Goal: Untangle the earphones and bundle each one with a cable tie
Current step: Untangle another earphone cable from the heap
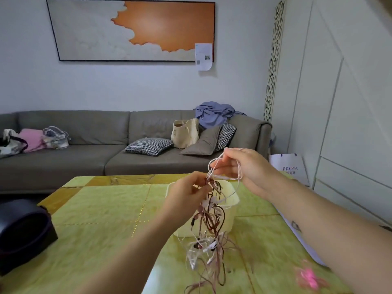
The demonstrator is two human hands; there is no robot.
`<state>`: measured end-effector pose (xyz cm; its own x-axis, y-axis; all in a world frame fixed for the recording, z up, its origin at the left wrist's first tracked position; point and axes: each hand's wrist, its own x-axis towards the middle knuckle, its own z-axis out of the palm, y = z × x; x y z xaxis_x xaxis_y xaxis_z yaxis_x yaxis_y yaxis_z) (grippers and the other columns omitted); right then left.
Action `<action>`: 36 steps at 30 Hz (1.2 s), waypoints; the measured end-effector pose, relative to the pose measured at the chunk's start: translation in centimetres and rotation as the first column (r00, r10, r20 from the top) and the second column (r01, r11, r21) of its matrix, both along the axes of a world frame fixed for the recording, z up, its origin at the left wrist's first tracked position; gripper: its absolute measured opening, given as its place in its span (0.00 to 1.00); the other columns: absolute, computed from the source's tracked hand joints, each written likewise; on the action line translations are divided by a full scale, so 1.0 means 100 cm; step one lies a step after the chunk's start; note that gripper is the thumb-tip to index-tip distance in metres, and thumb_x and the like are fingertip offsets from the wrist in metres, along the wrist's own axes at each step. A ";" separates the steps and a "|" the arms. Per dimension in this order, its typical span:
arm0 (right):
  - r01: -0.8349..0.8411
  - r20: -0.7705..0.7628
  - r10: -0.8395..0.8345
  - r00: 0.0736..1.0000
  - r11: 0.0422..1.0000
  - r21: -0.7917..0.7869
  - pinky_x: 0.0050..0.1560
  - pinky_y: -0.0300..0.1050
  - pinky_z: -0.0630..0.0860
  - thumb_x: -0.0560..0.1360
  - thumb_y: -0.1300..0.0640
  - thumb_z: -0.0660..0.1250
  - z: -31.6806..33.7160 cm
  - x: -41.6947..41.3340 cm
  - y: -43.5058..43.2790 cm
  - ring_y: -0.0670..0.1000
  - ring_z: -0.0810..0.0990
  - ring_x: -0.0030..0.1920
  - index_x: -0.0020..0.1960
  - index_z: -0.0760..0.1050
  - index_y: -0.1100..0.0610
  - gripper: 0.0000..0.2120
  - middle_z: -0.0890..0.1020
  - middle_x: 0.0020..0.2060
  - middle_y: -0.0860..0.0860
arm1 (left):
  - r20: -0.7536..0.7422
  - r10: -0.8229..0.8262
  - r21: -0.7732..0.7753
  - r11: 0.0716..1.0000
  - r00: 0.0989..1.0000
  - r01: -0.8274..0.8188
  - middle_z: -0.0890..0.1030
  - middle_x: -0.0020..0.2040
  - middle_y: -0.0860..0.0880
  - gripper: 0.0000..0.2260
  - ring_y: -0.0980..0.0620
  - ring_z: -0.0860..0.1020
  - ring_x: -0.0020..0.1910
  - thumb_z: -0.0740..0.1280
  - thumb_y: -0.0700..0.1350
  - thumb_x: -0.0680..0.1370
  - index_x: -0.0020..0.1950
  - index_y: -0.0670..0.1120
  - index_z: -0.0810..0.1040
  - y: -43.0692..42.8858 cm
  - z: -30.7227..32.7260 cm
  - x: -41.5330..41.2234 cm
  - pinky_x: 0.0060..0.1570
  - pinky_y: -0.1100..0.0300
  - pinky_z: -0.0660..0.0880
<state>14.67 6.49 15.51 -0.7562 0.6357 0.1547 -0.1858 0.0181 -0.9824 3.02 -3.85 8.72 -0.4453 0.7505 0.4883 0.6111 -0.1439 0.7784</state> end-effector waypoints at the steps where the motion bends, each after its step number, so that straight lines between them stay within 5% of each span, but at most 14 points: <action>1: 0.011 -0.051 -0.020 0.999 0.985 -0.172 0.32 0.41 0.76 0.82 0.60 0.54 -0.003 0.001 0.002 0.49 0.76 0.24 0.34 0.67 0.59 0.18 0.82 0.31 0.57 | 0.033 0.005 0.043 0.999 0.999 -0.006 0.79 0.36 0.54 0.11 0.57 0.73 0.27 0.68 0.40 0.76 0.45 0.57 0.77 -0.001 0.001 0.001 0.29 0.66 0.69; 4: 0.008 -0.125 -0.079 0.989 0.872 -0.490 0.29 0.40 0.67 0.81 0.58 0.53 -0.013 0.003 0.002 0.47 0.68 0.18 0.35 0.64 0.57 0.16 0.80 0.27 0.54 | 0.086 0.011 0.137 0.990 0.996 -0.023 0.80 0.31 0.53 0.08 0.57 0.70 0.26 0.69 0.42 0.76 0.45 0.56 0.77 -0.005 0.009 0.006 0.28 0.66 0.68; 10: -0.015 -0.072 -0.015 0.997 0.916 -0.400 0.30 0.40 0.58 0.81 0.56 0.56 -0.016 0.006 0.003 0.45 0.62 0.17 0.35 0.67 0.57 0.16 0.77 0.26 0.53 | 0.090 0.033 0.103 0.994 0.995 -0.043 0.79 0.28 0.55 0.06 0.54 0.74 0.30 0.63 0.45 0.79 0.42 0.47 0.76 -0.014 0.021 0.006 0.31 0.59 0.72; 15: -0.040 -0.020 0.037 0.999 0.985 -0.166 0.29 0.39 0.58 0.82 0.57 0.54 -0.007 0.012 -0.001 0.43 0.62 0.17 0.36 0.68 0.59 0.17 0.81 0.34 0.58 | 0.120 -0.118 -0.087 0.988 0.986 0.129 0.77 0.31 0.53 0.10 0.56 0.74 0.33 0.66 0.51 0.76 0.45 0.43 0.77 -0.021 0.023 0.002 0.39 0.62 0.72; 18: -0.054 0.094 0.042 0.995 0.991 0.126 0.22 0.31 0.57 0.82 0.58 0.53 0.001 0.017 -0.003 0.40 0.62 0.16 0.38 0.70 0.60 0.16 0.83 0.41 0.60 | 0.070 -0.139 -0.129 0.981 0.988 0.147 0.75 0.31 0.51 0.05 0.56 0.74 0.30 0.69 0.47 0.75 0.46 0.46 0.78 -0.020 0.016 0.005 0.35 0.61 0.71; 21: -0.015 0.225 -0.137 0.965 0.823 0.567 0.25 0.28 0.64 0.82 0.58 0.55 0.011 0.024 -0.001 0.39 0.70 0.19 0.38 0.73 0.59 0.16 0.85 0.42 0.59 | 0.094 -0.082 -0.103 0.990 0.992 0.091 0.77 0.29 0.53 0.04 0.53 0.73 0.27 0.64 0.42 0.78 0.46 0.47 0.78 -0.017 0.008 0.002 0.30 0.61 0.69; 23: -0.045 0.280 -0.192 0.941 0.746 0.664 0.34 0.27 0.67 0.81 0.58 0.57 0.014 0.029 0.002 0.37 0.77 0.27 0.39 0.75 0.59 0.15 0.85 0.39 0.55 | 0.078 -0.030 -0.134 0.990 0.997 0.040 0.80 0.30 0.54 0.06 0.52 0.74 0.29 0.63 0.41 0.79 0.45 0.49 0.78 -0.017 0.006 -0.003 0.33 0.57 0.70; 27: -0.191 0.436 -0.233 0.869 0.655 0.731 0.53 0.42 0.73 0.80 0.54 0.60 0.011 0.028 0.004 0.45 0.82 0.46 0.38 0.79 0.56 0.15 0.86 0.37 0.48 | -0.250 0.182 -0.231 0.943 0.951 -0.241 0.81 0.38 0.54 0.07 0.48 0.79 0.37 0.63 0.40 0.75 0.42 0.50 0.77 -0.013 0.007 -0.008 0.39 0.53 0.76; 31: -0.269 0.478 -0.283 0.832 0.548 0.792 0.40 0.35 0.73 0.79 0.53 0.60 0.013 0.022 -0.007 0.41 0.79 0.35 0.38 0.80 0.52 0.15 0.82 0.30 0.41 | -0.505 0.243 -0.251 0.876 0.828 -0.411 0.75 0.48 0.50 0.07 0.50 0.74 0.43 0.62 0.41 0.76 0.45 0.45 0.80 -0.004 0.009 -0.009 0.41 0.58 0.72; 34: -0.200 0.432 -0.330 0.839 0.551 0.810 0.33 0.37 0.69 0.79 0.51 0.60 0.012 0.020 0.000 0.44 0.73 0.26 0.34 0.78 0.51 0.16 0.75 0.25 0.46 | -0.382 0.230 -0.296 0.887 0.895 -0.355 0.80 0.38 0.46 0.08 0.49 0.75 0.36 0.62 0.39 0.76 0.39 0.44 0.79 -0.002 0.011 -0.011 0.35 0.59 0.71; 36: -0.152 0.432 -0.280 0.858 0.664 0.732 0.38 0.43 0.71 0.79 0.51 0.61 0.004 0.019 0.008 0.48 0.76 0.29 0.34 0.78 0.52 0.17 0.81 0.32 0.51 | -0.033 0.195 -0.310 0.930 0.980 -0.196 0.80 0.35 0.46 0.09 0.51 0.75 0.32 0.62 0.36 0.76 0.38 0.45 0.78 -0.004 0.012 -0.011 0.39 0.56 0.74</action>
<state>16.59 7.31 15.92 -0.8210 0.5266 0.2205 0.3207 0.7449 -0.5850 1.89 -4.28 9.88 -0.5980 0.7627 0.2463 0.6041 0.2271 0.7638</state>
